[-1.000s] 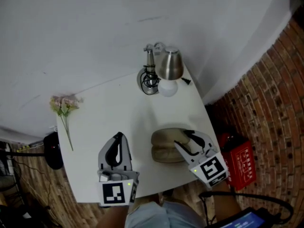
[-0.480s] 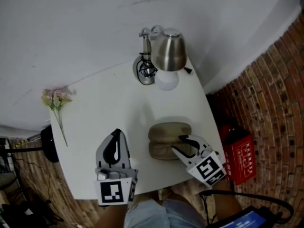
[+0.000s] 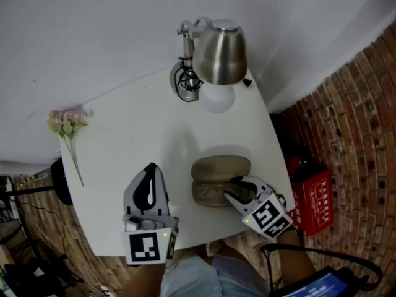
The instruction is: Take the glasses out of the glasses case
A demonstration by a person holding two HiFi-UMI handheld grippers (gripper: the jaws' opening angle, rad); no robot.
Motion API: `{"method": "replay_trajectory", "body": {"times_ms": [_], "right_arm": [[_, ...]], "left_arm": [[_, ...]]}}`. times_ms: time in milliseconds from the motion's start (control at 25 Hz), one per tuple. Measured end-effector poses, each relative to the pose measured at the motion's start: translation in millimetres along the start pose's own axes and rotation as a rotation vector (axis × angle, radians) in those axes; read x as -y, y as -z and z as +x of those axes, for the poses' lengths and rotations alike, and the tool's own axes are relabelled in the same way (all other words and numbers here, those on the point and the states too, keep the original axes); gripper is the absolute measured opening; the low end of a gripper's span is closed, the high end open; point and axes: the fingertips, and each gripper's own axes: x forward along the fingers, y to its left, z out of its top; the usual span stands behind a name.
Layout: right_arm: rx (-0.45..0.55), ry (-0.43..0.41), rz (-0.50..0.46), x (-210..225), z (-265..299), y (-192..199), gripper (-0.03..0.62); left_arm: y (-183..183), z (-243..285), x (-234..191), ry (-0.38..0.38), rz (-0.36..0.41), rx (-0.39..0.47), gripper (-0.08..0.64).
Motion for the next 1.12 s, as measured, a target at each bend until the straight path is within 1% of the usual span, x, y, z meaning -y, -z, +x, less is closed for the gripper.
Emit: {"method": "replay_trajectory", "body": {"times_ms": [200, 320, 520, 600, 760, 920, 1040, 1120], "right_arm": [[-0.049, -0.003, -0.037, -1.6, 2.8, 8.9, 0.126], [-0.085, -0.004, -0.075, -2.5, 4.2, 11.8, 0.120], [-0.129, -0.021, -0.107, -6.0, 6.5, 14.0, 0.097], [-0.144, -0.021, -0.115, -5.6, 6.8, 14.1, 0.090], [-0.160, -0.029, -0.122, -7.0, 7.0, 14.9, 0.081], [-0.171, -0.036, -0.134, -9.8, 6.9, 15.7, 0.053], [-0.178, -0.046, -0.138, -10.7, 7.7, 16.1, 0.044], [-0.178, -0.047, -0.141, -11.0, 7.5, 16.2, 0.043]], "left_arm": [[-2.6, 2.6, 1.7, 0.000, 0.001, 0.010, 0.006], [-0.9, 2.2, 2.0, -0.001, -0.005, 0.004, 0.006], [6.4, -2.4, -0.2, -0.008, -0.014, -0.015, 0.006], [4.6, -1.9, -0.5, -0.009, -0.012, -0.011, 0.006], [6.7, -4.6, -1.9, -0.013, -0.015, -0.014, 0.006], [5.1, -6.9, -4.1, -0.019, -0.015, -0.013, 0.006], [-5.2, -4.9, -4.6, -0.019, -0.004, 0.014, 0.006], [-5.9, -6.0, -5.1, -0.020, -0.002, 0.015, 0.006]]}}
